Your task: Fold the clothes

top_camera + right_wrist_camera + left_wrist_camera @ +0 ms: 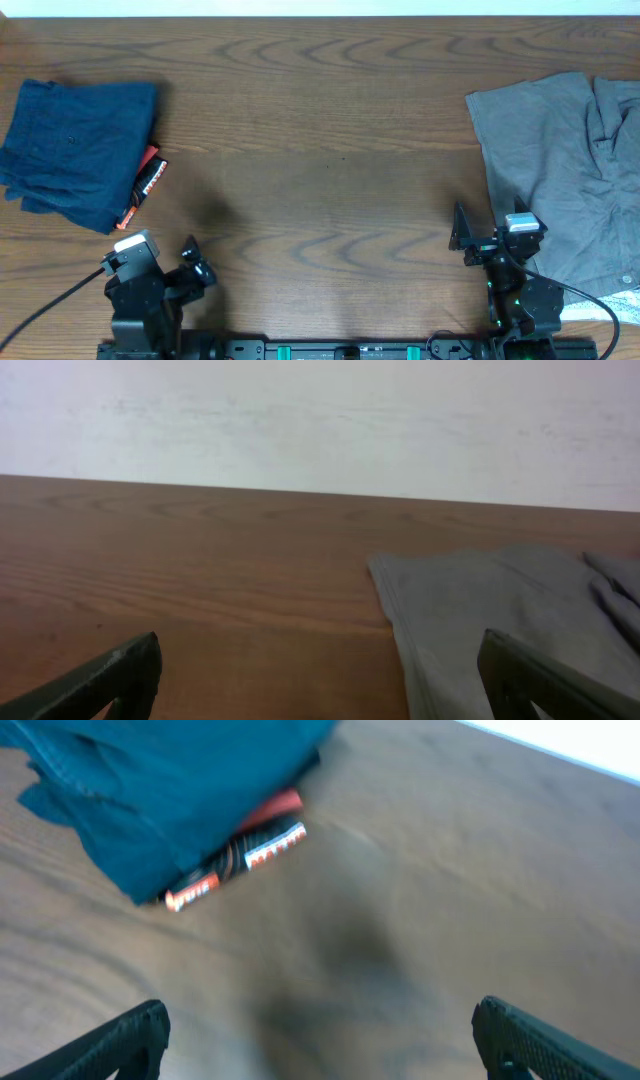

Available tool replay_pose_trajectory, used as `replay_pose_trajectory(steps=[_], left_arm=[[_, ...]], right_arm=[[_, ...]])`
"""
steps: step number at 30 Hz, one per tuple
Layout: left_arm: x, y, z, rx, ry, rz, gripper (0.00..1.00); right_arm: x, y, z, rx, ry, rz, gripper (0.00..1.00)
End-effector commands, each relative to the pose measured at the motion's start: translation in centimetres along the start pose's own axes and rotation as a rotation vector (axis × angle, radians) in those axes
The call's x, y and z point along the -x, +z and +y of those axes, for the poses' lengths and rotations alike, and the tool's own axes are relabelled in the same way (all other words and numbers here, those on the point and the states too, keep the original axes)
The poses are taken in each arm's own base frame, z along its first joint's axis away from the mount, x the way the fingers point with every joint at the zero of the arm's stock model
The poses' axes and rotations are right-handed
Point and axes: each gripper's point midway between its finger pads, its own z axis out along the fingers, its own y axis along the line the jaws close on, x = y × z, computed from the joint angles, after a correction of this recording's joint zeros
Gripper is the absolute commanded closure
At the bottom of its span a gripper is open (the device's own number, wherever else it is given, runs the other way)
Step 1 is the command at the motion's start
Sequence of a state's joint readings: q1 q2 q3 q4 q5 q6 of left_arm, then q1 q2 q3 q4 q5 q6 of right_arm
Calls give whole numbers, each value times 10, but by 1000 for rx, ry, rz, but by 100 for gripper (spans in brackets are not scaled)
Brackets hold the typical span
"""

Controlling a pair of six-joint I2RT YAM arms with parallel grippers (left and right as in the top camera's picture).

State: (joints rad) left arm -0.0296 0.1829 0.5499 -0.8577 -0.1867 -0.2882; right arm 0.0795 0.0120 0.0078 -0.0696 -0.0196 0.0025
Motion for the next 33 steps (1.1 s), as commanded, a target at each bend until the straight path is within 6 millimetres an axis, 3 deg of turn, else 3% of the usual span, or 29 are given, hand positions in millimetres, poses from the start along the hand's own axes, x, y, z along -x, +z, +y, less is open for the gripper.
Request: replay_pose_trajectory(steps=[1,5,11,13,15,19,33], left_arm=[[-9,18,3,-5,-28,-62,2],[-3,39,-4,-54,-59,-193,2],[20,60,-16,-130,-111,-411,2],[18,66,-18,-145,-118,-437,2],[2,76,-15,-140,-149,-389,2],[-1,75,-30,-224,-131,-362,2],[-1,75,-30,-225,-131,-362,2]], right_arm=[[0,0,-4,-13,-13,-1,1],[0,0,-4,-13,-13,-1,1],[0,0,-4,-13,-13,-1,1],[0,0,-4,-13,-13,-1,1],[0,0,-4,-13,-13,-1,1],[0,0,-4,-13,-13,-1,1],[0,0,-4,-13,-13,-1,1]])
